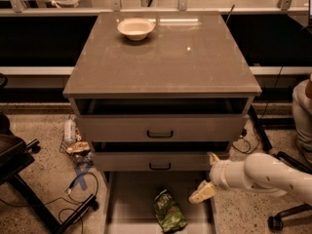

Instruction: Pick green jalapeno chip bag from bottom drawer and place on counter

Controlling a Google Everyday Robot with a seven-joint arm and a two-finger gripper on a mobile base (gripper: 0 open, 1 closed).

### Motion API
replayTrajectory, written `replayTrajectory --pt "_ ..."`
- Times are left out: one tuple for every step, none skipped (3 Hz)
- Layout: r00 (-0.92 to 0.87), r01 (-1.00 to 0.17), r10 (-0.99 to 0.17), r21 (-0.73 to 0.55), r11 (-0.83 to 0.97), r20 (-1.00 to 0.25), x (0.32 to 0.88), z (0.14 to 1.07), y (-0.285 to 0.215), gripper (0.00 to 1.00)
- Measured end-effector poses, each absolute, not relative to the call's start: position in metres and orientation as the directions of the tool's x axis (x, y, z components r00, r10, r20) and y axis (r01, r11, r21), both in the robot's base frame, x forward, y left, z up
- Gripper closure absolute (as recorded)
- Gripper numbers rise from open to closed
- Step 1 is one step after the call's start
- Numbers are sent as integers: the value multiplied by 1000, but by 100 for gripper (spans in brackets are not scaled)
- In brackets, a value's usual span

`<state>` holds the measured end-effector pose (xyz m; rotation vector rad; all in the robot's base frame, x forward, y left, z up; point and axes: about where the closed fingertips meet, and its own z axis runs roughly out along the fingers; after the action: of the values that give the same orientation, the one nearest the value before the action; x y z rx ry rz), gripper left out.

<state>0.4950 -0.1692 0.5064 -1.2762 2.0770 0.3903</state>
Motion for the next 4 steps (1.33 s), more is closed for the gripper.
replayTrajectory --pt "-333 -873 -630 -24 488 -702 490 447 -157 0" --pt "-361 -868 -579 37 495 -731 472 385 -148 0" --pt "-398 -858 -525 103 504 -752 454 326 -135 0" --pt "-398 -858 -525 103 504 -752 454 326 -135 0"
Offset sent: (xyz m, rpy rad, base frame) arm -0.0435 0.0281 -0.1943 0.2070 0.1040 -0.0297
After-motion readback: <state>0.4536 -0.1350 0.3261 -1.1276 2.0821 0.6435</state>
